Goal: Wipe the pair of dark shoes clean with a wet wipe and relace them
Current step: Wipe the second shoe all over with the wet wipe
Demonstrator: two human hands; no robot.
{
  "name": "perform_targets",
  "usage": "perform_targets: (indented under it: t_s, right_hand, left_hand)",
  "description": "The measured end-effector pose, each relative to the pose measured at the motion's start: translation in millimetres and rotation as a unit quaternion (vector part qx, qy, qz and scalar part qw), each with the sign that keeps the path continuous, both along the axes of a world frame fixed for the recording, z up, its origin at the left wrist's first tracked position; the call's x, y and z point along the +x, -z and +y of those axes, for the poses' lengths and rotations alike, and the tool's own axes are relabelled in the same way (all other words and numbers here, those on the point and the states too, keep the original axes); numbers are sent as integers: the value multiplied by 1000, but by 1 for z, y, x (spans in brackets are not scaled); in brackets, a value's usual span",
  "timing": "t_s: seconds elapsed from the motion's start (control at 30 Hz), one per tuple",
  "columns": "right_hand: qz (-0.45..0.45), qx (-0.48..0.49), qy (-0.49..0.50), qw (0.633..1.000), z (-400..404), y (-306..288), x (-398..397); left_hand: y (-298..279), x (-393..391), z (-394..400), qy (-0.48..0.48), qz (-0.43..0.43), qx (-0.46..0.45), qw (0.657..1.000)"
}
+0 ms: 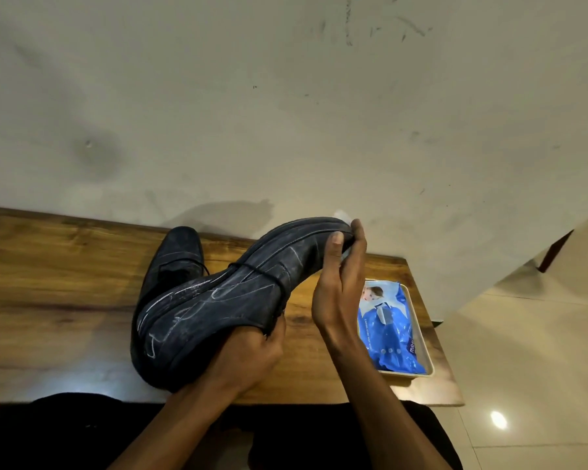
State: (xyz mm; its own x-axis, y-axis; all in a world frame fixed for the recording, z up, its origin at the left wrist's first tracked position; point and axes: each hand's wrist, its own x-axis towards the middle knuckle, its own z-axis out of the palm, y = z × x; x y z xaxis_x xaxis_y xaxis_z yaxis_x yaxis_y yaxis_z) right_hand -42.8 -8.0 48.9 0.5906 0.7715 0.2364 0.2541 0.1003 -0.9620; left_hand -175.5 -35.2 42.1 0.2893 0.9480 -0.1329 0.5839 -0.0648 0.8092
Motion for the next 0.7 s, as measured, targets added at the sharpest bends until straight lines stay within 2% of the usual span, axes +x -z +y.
perform_targets:
  t_s: [0.07, 0.2, 0.3, 0.4, 0.5, 0.57, 0.6, 0.7]
  right_hand:
    - [-31, 14, -11, 999, 4, 2, 0]
    - [121, -6, -56, 991, 5, -1, -9]
    - [149, -27, -70, 986, 0, 3, -20]
    - [106, -75, -96, 987, -17, 2, -29]
    - [22, -139, -120, 983, -28, -2, -37]
    - [-45, -115, -112, 986, -23, -10, -37]
    - [-71, -102, -109, 986, -18, -12, -34]
    - [-148, -74, -83, 983, 0, -13, -18]
  left_hand:
    - [-3, 0, 0, -65, -83, 55, 993]
    - [-6, 2, 3, -113, -198, -44, 973]
    - [-8, 3, 6, -116, -275, -74, 951]
    - [-6, 5, 9, -125, -362, -117, 916]
    - [-10, 8, 11, -130, -500, -185, 836]
    - [-18, 10, 9, -107, -566, -228, 785]
    - [-22, 11, 7, -97, -581, -241, 772]
    - [-22, 14, 5, -88, -589, -261, 760]
